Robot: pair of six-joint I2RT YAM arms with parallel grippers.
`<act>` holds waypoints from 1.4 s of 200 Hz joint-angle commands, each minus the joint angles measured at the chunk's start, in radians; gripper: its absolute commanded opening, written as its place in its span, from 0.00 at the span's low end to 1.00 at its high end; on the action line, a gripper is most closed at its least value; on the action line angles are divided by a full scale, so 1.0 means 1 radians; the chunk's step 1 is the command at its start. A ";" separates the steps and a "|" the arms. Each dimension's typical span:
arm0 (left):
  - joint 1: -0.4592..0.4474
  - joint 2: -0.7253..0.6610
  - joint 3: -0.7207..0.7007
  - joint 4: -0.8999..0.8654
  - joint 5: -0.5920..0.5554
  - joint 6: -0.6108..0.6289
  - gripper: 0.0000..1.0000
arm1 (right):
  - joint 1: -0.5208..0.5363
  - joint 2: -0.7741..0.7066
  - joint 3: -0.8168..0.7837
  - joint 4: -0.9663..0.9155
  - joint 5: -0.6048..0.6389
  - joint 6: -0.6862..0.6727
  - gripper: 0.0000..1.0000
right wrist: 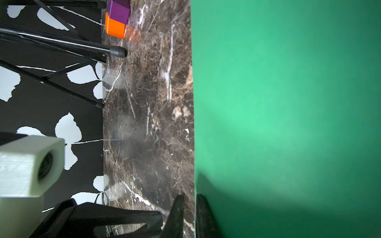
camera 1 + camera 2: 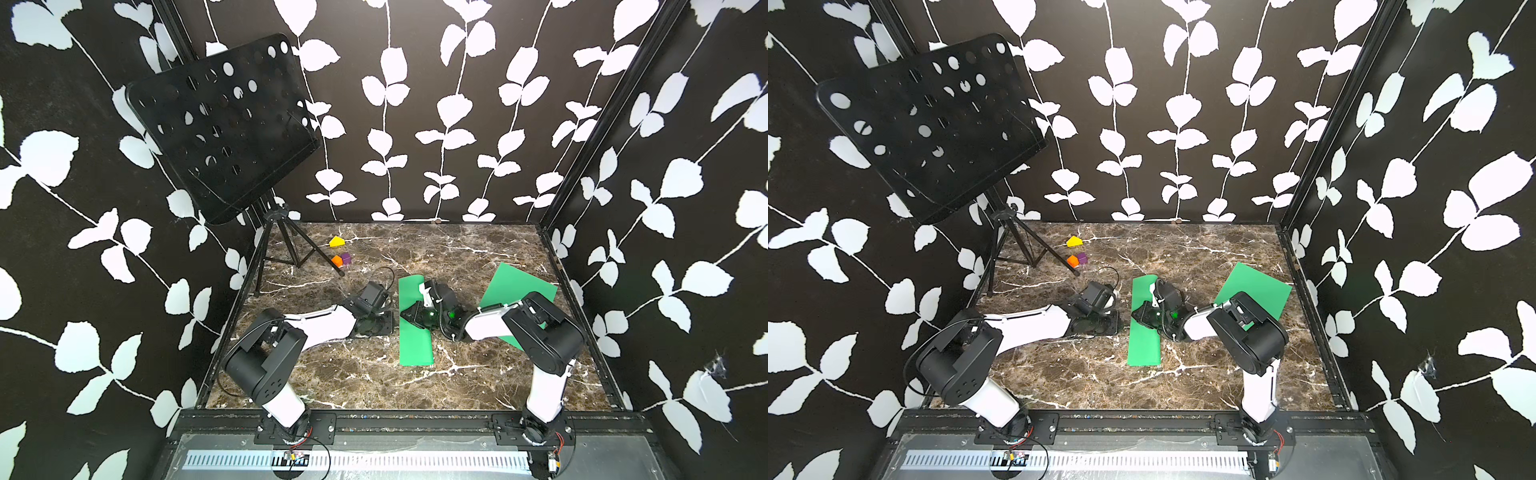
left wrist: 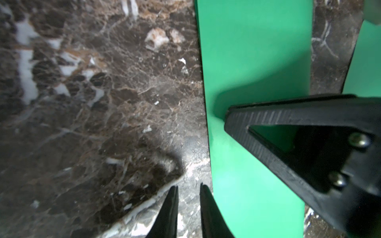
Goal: Fold the rectangular paper in half along the long edge
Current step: Fold the paper at the center of the board.
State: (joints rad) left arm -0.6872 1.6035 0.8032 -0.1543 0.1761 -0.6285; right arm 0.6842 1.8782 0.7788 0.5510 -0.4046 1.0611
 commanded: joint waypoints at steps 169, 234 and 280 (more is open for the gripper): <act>0.004 0.003 -0.003 0.007 0.006 0.005 0.22 | -0.015 -0.005 -0.008 -0.016 -0.004 -0.007 0.14; 0.003 0.009 -0.007 0.010 0.003 0.004 0.22 | -0.015 0.004 -0.001 -0.006 -0.024 -0.003 0.14; 0.003 0.013 -0.006 0.013 0.005 0.003 0.23 | -0.017 0.015 0.002 0.001 -0.034 0.002 0.15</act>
State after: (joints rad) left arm -0.6872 1.6131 0.8032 -0.1505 0.1768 -0.6289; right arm 0.6731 1.8786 0.7784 0.5331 -0.4286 1.0477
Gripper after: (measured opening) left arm 0.226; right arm 0.145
